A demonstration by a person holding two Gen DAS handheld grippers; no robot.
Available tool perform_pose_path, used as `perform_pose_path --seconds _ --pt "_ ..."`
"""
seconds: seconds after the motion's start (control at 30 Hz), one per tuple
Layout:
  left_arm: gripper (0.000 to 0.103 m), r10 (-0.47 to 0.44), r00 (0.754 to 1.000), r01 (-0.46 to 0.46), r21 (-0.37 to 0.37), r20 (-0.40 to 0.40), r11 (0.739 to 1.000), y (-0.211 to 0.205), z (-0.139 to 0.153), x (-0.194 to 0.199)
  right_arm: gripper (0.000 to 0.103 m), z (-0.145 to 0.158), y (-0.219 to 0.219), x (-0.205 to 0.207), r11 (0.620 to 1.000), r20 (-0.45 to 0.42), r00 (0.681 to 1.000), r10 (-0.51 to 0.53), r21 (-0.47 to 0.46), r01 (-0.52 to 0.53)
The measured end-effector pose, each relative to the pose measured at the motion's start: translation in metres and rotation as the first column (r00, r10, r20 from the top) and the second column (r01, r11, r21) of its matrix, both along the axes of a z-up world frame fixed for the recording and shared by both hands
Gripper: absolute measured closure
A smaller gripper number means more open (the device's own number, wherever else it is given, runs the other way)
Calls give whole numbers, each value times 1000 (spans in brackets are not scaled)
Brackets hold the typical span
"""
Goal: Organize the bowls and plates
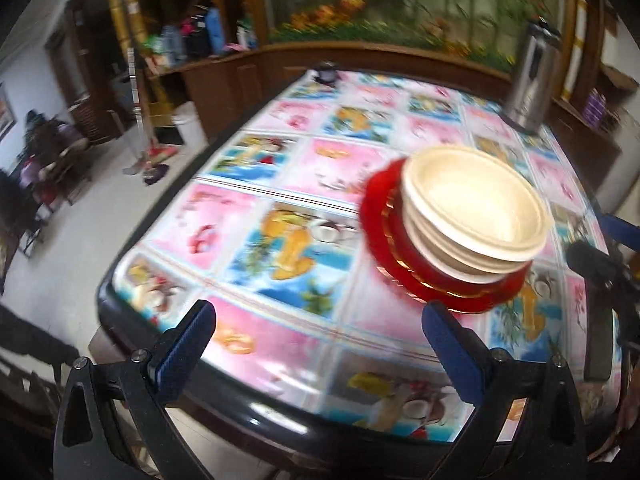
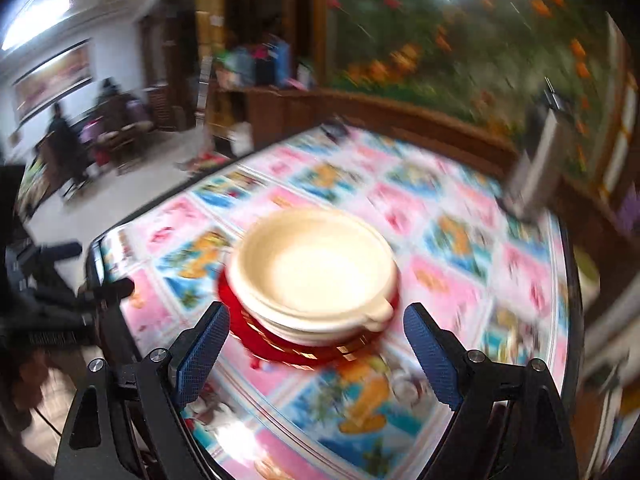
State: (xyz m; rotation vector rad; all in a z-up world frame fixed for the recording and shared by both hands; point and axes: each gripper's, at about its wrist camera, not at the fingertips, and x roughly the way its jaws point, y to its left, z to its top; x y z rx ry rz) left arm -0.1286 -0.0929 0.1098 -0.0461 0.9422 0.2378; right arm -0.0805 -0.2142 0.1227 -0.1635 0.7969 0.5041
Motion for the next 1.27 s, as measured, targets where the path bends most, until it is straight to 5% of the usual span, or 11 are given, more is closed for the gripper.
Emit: perform_pose_path --seconds 0.17,0.33,0.73,1.13,1.27 --pt "0 -112 994 112 85 -6 990 7 -10 20 12 -14 -9 18 987 -59 986 -158 -11 157" --pt "0 -208 978 210 66 -36 976 24 -17 37 12 -23 -6 15 963 -68 961 -268 -40 265" --pt "0 -450 890 454 47 -76 890 17 -27 66 12 -50 3 -11 869 -90 871 -482 -179 462" --pt "0 -457 883 455 -41 -110 890 39 -39 80 12 -51 19 -12 835 -90 843 -531 -229 501" --pt "0 -461 884 462 -16 -78 887 42 -37 77 12 -52 25 -15 824 -90 833 -546 -239 514"
